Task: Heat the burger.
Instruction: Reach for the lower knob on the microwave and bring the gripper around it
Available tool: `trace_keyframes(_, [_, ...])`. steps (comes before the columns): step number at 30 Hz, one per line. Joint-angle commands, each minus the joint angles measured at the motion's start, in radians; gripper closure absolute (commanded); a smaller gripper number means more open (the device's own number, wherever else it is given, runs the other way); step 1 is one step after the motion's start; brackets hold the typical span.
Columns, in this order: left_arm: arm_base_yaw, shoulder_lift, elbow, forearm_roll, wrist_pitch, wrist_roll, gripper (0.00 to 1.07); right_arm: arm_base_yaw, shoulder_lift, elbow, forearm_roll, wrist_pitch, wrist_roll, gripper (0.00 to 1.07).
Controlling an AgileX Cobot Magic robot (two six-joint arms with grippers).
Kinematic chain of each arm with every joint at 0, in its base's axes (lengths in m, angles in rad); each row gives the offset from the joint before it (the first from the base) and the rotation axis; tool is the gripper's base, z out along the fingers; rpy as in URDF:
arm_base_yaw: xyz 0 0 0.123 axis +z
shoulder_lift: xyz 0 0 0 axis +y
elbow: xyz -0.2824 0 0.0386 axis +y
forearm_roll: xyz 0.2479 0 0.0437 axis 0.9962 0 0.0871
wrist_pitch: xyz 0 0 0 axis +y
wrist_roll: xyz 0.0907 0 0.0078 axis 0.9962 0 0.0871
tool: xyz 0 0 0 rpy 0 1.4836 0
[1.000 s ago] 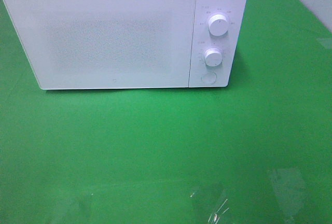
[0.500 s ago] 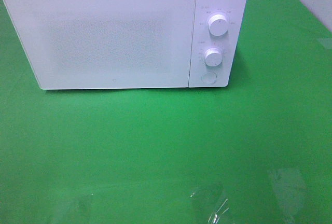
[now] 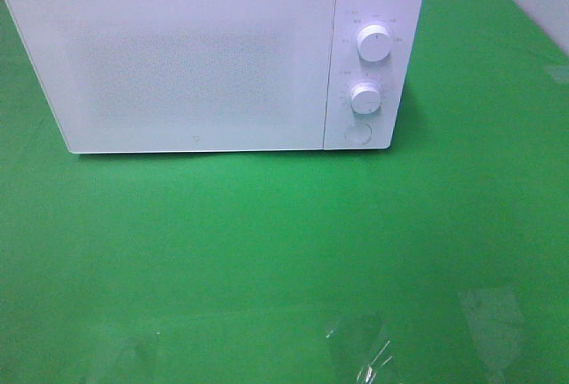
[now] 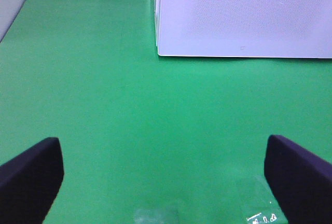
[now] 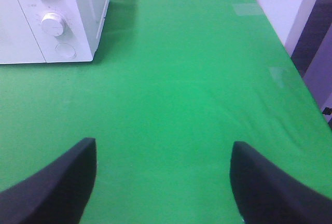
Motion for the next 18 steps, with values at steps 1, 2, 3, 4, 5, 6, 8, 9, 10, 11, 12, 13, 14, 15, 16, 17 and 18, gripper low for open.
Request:
trace_keyframes(1, [0.004, -0.023, 0.003, -0.009, -0.011, -0.005, 0.10, 0.002, -0.019, 0.001, -0.002, -0.008, 0.012, 0.37])
trace_keyframes(2, [0.004, -0.023, 0.003, -0.009, -0.011, -0.005, 0.10, 0.002, -0.019, 0.001, -0.002, -0.008, 0.012, 0.37])
trace_keyframes(3, [0.004, -0.023, 0.003, -0.009, -0.011, -0.005, 0.10, 0.002, -0.013, -0.003, -0.002, -0.011, 0.012, 0.37])
trace_keyframes(4, [0.004, -0.023, 0.003, -0.009, -0.011, -0.005, 0.10, 0.002, -0.007, -0.010, -0.002, -0.021, 0.012, 0.37])
trace_keyframes(5, [0.004, -0.023, 0.003, -0.009, -0.011, -0.005, 0.10, 0.002, -0.007, -0.010, -0.002, -0.021, 0.012, 0.37])
trace_keyframes(6, [0.004, -0.023, 0.003, -0.009, -0.011, -0.005, 0.10, 0.002, 0.010, -0.023, -0.004, -0.046, 0.011, 0.36])
trace_keyframes(8, [0.004, -0.023, 0.003, -0.009, -0.011, -0.005, 0.10, 0.002, 0.033, -0.033, -0.006, -0.087, 0.011, 0.34])
trace_keyframes(9, [0.004, -0.023, 0.003, -0.009, -0.011, -0.005, 0.10, 0.002, 0.033, -0.033, -0.006, -0.087, 0.011, 0.34])
trace_keyframes(10, [0.004, -0.023, 0.003, -0.009, -0.011, -0.005, 0.10, 0.002, 0.063, -0.033, -0.008, -0.134, 0.011, 0.32])
trace_keyframes(11, [0.004, -0.023, 0.003, -0.009, -0.011, -0.005, 0.10, 0.002, 0.081, -0.033, -0.008, -0.157, 0.011, 0.31])
trace_keyframes(12, [0.004, -0.023, 0.003, -0.009, -0.011, -0.005, 0.10, 0.002, 0.081, -0.033, -0.008, -0.157, 0.011, 0.31])
trace_keyframes(13, [0.004, -0.023, 0.003, -0.009, -0.011, -0.005, 0.10, 0.002, 0.122, -0.033, -0.010, -0.197, 0.011, 0.31])
trace_keyframes(14, [0.004, -0.023, 0.003, -0.009, -0.011, -0.005, 0.10, 0.002, 0.122, -0.033, -0.010, -0.197, 0.011, 0.31])
trace_keyframes(15, [0.004, -0.023, 0.003, -0.009, -0.011, -0.005, 0.10, 0.002, 0.155, -0.033, -0.007, -0.242, 0.011, 0.31])
trace_keyframes(16, [0.004, -0.023, 0.003, -0.009, -0.011, -0.005, 0.10, 0.002, 0.170, -0.032, -0.007, -0.269, 0.012, 0.31])
trace_keyframes(17, [0.004, -0.023, 0.003, -0.009, -0.011, -0.005, 0.10, 0.002, 0.170, -0.032, -0.007, -0.269, 0.012, 0.31])
trace_keyframes(18, [0.004, -0.023, 0.003, -0.009, -0.011, -0.005, 0.10, 0.002, 0.192, -0.020, -0.008, -0.329, 0.012, 0.31])
